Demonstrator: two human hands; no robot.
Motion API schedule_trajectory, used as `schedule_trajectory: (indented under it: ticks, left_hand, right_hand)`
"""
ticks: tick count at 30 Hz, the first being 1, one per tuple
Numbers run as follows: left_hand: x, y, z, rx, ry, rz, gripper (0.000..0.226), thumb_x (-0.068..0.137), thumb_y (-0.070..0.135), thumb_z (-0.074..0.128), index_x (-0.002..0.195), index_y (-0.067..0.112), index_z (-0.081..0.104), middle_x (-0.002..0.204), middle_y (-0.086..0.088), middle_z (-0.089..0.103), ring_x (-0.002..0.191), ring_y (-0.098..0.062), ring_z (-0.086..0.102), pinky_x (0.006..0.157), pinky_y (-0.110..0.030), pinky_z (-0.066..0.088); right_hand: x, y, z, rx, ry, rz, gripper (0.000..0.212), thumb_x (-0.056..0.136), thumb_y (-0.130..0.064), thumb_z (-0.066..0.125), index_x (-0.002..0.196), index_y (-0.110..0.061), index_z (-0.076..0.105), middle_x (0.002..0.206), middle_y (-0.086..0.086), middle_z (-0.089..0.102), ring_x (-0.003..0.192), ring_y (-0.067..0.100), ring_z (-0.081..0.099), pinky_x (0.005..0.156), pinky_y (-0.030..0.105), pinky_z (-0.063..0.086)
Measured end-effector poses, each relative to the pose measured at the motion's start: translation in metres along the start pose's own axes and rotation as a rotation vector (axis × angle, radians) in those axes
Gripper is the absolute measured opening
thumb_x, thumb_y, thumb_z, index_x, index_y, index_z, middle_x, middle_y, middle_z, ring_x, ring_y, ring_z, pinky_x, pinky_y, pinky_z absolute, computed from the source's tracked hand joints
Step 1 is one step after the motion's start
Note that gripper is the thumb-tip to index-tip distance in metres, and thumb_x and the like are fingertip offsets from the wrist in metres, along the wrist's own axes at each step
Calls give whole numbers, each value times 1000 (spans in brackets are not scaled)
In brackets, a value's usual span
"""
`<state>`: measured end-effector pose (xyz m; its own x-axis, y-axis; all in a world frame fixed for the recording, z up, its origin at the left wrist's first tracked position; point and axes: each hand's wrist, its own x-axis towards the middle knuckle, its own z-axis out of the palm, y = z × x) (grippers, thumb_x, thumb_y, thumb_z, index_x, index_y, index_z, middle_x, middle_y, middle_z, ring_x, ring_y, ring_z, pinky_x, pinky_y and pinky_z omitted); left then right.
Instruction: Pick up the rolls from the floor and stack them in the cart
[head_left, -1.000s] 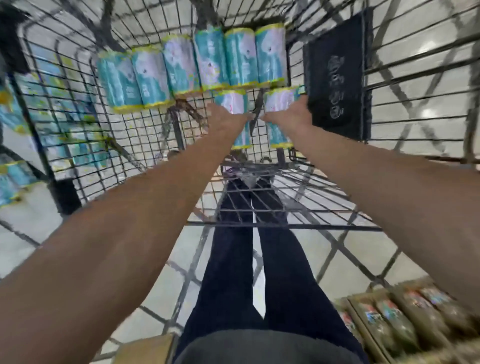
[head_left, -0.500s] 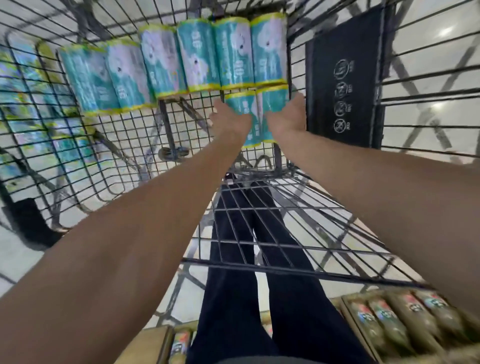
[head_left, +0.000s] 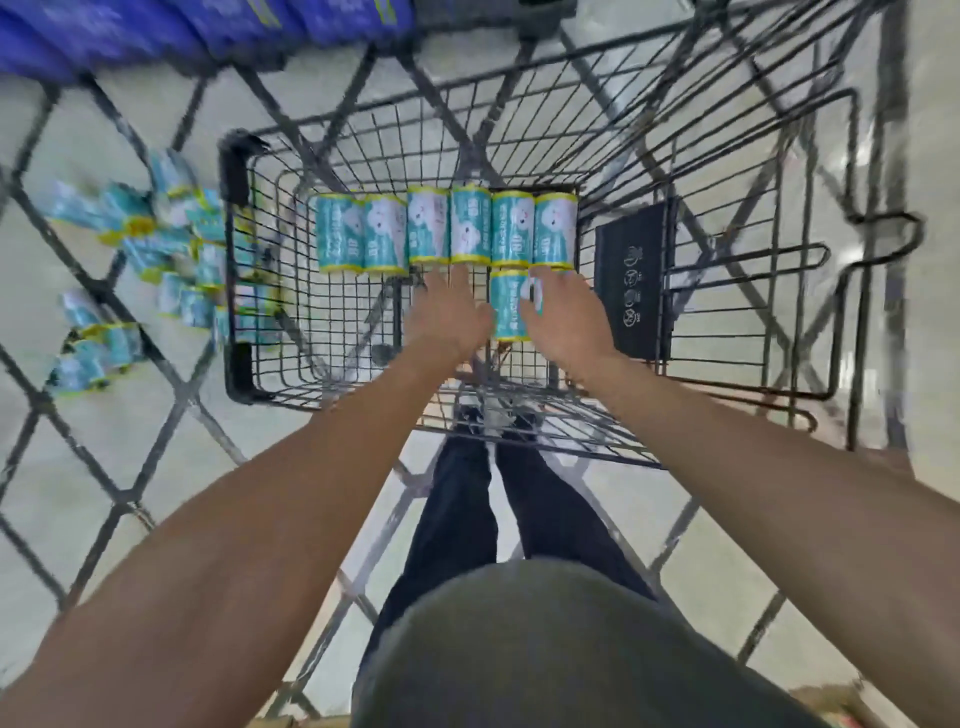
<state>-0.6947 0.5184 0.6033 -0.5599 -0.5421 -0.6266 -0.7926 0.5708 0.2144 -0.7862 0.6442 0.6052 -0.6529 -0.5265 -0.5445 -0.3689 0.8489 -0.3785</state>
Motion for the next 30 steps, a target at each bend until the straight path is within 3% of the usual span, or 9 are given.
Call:
schedule_trajectory:
  ticks: [6,11,16,21,25,30]
  left_hand:
    - [-101,-58,-94,156,279,78,41,93,39,50,124,13,53,120,-16,57,108,-38,59,84,-47,50]
    - [-157,-153,-129,88,430,1,47,92,39,48,130,12,51,124,-18,55,113,-39,55,91,-50,47]
    - [-224,-287,-129,6,436,-126,53,97,42,47,141,14,44,140,-18,47,126,-39,46,98,-50,42]
    - [-301,-429,-107,-107,443,-289,48,97,41,47,138,15,45,134,-14,48,119,-38,50,92,-48,45]
    - [-335,-502,-95,-180,411,-376,49,97,40,47,139,16,45,133,-13,49,121,-37,49,96,-48,43]
    - [-333,-572,-91,-232,432,-458,46,97,40,46,134,13,49,131,-13,50,118,-36,51,94,-48,44]
  right_hand:
    - [-71,-99,-50,-119,80,-245,53,99,-38,51,145,-10,50,133,20,58,122,40,55,99,46,46]
    - [-118,-191,-28,-183,91,-385,52,96,-35,55,142,-12,52,132,20,58,123,40,53,98,45,44]
    - [-175,-289,41,-195,53,-514,52,96,-37,57,141,-12,54,132,20,58,124,37,54,101,44,46]
    - [-232,-373,130,-238,-47,-621,53,98,-38,58,143,-13,50,135,17,55,123,34,54,100,42,46]
    - [-257,-421,179,-259,-111,-626,53,99,-40,56,146,-16,47,140,14,50,130,35,49,101,42,44]
    - [-256,-475,225,-287,-142,-640,53,97,-39,57,144,-15,48,133,16,54,125,37,52,99,44,46]
